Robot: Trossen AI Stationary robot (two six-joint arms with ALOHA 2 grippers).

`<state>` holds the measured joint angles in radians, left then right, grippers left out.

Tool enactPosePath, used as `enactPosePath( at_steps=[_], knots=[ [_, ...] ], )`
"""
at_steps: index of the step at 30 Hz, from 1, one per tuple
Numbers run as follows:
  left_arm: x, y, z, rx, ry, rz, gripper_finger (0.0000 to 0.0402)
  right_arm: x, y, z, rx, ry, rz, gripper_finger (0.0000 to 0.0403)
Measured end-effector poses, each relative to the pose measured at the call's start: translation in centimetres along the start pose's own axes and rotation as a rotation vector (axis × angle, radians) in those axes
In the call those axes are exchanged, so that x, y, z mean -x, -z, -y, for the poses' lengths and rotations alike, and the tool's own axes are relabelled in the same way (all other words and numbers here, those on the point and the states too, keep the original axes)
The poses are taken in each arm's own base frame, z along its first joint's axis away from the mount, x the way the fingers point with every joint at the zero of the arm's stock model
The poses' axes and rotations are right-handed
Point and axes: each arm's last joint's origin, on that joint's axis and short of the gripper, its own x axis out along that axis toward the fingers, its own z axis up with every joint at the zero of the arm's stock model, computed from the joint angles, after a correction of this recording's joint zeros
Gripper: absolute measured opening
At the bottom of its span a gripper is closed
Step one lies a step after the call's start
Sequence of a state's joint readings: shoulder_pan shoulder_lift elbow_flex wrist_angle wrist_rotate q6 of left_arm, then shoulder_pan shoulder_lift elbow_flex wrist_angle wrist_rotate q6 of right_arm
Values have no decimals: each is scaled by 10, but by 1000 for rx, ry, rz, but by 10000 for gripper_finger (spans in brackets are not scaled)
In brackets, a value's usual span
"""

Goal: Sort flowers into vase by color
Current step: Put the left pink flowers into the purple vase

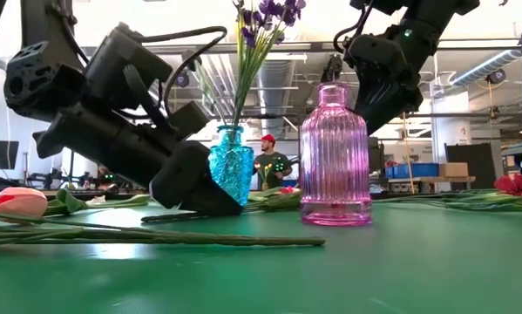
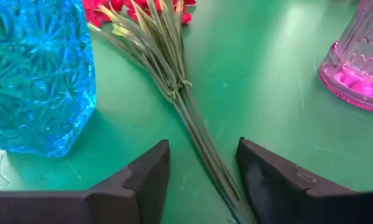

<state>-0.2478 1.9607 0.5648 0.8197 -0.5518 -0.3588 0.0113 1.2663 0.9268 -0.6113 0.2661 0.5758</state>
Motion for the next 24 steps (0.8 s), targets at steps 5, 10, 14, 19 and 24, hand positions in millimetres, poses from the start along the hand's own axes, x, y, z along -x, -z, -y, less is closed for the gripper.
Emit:
enactPosePath(
  at_steps=[5, 10, 14, 19, 24],
  knots=[
    [0, 1, 0, 0, 2, -3, 127, 0, 0, 0, 0, 0, 0, 247],
    [0, 1, 0, 16, 9, -7, 52, 0, 0, 0, 0, -1, 0, 247],
    [0, 1, 0, 25, 10, -9, 6, 0, 0, 0, 0, -1, 0, 247],
    [1, 0, 0, 49, 12, -3, 2, 0, 0, 0, 0, -2, -1, 247],
    [5, -8, 0, 62, 23, 10, 1, 0, 0, 0, 0, -3, -1, 247]
  ],
)
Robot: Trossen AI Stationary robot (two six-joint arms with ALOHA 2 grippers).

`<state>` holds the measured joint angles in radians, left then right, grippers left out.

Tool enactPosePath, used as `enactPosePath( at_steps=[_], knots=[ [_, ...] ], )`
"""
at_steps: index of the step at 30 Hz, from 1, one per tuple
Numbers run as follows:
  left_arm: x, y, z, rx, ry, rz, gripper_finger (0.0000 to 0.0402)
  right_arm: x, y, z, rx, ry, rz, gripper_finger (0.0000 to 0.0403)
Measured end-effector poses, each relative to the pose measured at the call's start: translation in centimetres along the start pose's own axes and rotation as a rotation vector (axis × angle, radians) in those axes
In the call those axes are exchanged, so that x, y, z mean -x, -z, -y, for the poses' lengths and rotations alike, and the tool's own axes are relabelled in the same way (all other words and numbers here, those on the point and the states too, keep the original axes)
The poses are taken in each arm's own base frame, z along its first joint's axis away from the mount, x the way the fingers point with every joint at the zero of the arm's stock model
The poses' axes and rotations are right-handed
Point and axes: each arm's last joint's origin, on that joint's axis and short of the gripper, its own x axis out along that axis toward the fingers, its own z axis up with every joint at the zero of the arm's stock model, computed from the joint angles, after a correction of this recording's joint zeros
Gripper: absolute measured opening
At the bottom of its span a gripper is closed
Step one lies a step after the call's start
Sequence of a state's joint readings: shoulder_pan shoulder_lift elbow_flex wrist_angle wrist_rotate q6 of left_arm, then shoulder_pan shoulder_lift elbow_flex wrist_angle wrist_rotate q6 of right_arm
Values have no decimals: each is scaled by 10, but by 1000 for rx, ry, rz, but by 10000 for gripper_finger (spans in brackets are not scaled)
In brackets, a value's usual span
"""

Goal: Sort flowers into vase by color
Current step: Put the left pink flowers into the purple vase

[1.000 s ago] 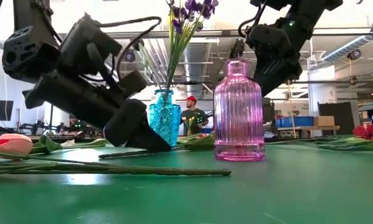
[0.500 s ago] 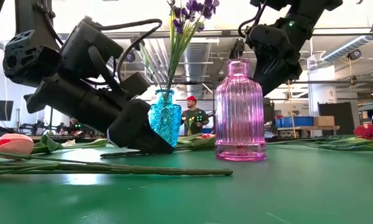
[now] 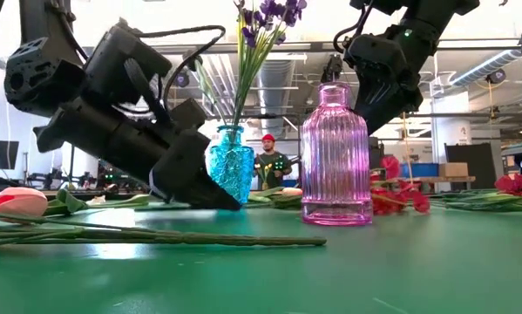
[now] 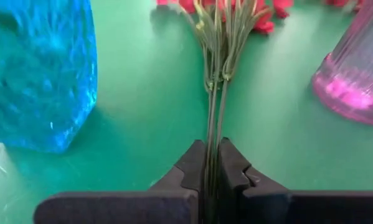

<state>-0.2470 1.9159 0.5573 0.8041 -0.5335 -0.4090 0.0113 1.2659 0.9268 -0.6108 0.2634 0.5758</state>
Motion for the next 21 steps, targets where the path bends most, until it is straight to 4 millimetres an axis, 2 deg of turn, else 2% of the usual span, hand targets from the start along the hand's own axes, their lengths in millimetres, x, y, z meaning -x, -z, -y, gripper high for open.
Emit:
enactPosePath(
  at_steps=[16, 21],
  knots=[
    [49, -40, -14, 40, 38, 93, 0, 0, 0, 0, 21, 0, 1, 247],
    [61, -51, -15, 8, 57, 146, 0, 1, 0, -2, 127, 11, 22, 247]
  ],
)
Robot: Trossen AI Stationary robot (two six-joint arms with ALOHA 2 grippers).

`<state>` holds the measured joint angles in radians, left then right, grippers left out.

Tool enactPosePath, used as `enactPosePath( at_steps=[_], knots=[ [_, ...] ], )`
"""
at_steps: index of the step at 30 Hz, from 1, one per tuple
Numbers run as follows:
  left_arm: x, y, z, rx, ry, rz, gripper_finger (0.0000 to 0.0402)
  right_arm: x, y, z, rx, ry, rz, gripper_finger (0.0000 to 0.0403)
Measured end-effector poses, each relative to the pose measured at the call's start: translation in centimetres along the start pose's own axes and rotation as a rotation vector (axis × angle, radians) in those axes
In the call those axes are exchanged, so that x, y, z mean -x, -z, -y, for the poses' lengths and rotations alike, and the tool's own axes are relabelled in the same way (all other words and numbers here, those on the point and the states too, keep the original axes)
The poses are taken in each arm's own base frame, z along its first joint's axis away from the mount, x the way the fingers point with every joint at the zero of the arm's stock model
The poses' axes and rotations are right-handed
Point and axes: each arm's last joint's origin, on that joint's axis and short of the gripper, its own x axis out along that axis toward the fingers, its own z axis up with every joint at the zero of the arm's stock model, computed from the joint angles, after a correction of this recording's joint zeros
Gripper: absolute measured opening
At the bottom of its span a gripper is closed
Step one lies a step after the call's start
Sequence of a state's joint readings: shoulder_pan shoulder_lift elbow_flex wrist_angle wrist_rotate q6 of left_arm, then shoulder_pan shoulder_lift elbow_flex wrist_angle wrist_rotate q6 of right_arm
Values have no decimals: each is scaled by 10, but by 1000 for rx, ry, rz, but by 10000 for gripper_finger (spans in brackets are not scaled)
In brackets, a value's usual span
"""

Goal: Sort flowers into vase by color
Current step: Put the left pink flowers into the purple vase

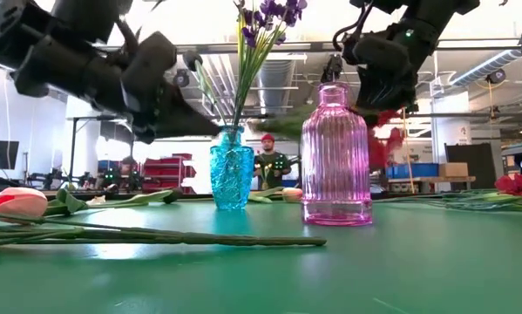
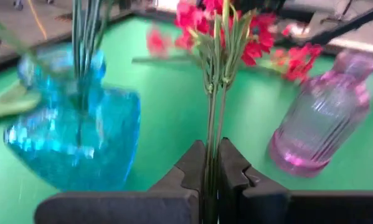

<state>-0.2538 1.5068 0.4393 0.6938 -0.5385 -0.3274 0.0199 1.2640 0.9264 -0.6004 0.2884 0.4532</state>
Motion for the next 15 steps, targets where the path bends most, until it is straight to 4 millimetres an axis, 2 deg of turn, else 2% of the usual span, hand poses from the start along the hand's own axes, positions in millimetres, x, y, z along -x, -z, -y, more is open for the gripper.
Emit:
enactPosePath(
  at_steps=[5, 15],
  knots=[
    [11, -10, -1, 18, 28, 44, 0, 17, -2, 4, 48, 23, 76, 247],
    [29, -24, 2, 3, 141, 105, 0, 73, -4, 17, 85, -88, 285, 247]
  ],
)
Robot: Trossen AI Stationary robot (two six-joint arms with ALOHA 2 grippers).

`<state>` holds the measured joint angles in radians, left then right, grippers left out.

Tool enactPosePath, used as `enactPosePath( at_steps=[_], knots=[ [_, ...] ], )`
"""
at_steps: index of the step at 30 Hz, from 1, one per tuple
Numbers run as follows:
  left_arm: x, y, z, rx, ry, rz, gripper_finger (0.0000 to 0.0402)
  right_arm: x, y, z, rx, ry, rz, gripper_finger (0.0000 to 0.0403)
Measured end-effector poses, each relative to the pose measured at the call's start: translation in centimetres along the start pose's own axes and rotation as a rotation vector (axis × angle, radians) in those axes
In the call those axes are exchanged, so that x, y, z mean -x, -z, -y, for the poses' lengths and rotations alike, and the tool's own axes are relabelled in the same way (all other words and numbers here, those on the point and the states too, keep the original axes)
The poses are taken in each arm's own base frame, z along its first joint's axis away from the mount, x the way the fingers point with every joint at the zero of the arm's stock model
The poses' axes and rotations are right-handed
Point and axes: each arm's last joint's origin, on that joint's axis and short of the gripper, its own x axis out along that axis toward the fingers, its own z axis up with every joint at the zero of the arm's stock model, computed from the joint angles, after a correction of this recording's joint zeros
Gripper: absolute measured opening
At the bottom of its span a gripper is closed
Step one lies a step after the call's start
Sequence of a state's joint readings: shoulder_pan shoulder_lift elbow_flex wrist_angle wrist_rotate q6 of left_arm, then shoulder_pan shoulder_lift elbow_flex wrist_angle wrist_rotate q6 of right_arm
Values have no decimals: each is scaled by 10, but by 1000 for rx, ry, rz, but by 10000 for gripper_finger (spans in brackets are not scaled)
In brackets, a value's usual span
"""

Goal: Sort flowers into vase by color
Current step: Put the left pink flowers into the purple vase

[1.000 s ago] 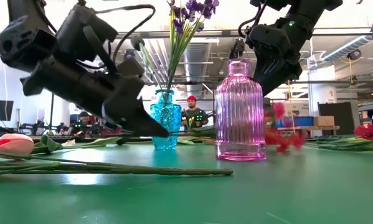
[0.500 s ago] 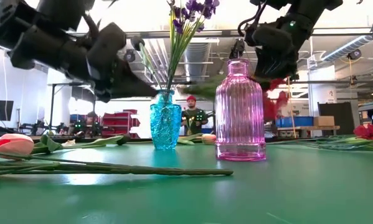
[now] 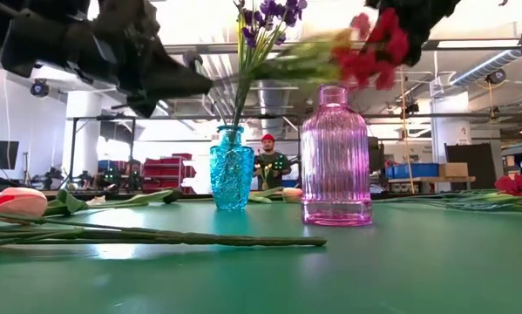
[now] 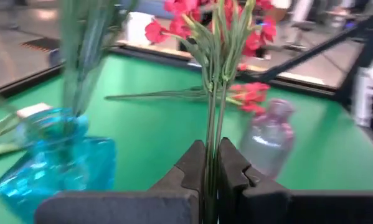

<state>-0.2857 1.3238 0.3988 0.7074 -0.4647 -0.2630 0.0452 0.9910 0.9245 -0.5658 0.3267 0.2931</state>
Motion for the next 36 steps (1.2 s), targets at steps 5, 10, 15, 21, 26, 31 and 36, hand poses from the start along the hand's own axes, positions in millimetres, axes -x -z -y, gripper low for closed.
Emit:
enactPosePath(
  at_steps=[5, 10, 15, 21, 26, 31, 36],
  knots=[
    [4, -8, 4, -46, 121, 30, 0, 26, -5, 0, 37, -101, 103, 247],
    [7, -21, 10, -92, 258, 155, 0, 44, -3, -1, 62, -154, 160, 247],
    [13, -39, 16, -123, 397, 340, 0, 44, 5, -3, 72, -193, 198, 247],
    [16, -45, 16, -120, 398, 410, 0, 18, 16, -19, 97, -283, 434, 247],
    [7, -52, 22, -137, 383, 447, 0, -4, 22, -37, 180, -359, 619, 247],
    [-13, -58, 33, -161, 333, 459, 0, -27, 19, -53, 229, -351, 736, 247],
    [-30, -58, 41, -188, 324, 505, 0, -42, 13, -65, 258, -366, 837, 247]
  ],
)
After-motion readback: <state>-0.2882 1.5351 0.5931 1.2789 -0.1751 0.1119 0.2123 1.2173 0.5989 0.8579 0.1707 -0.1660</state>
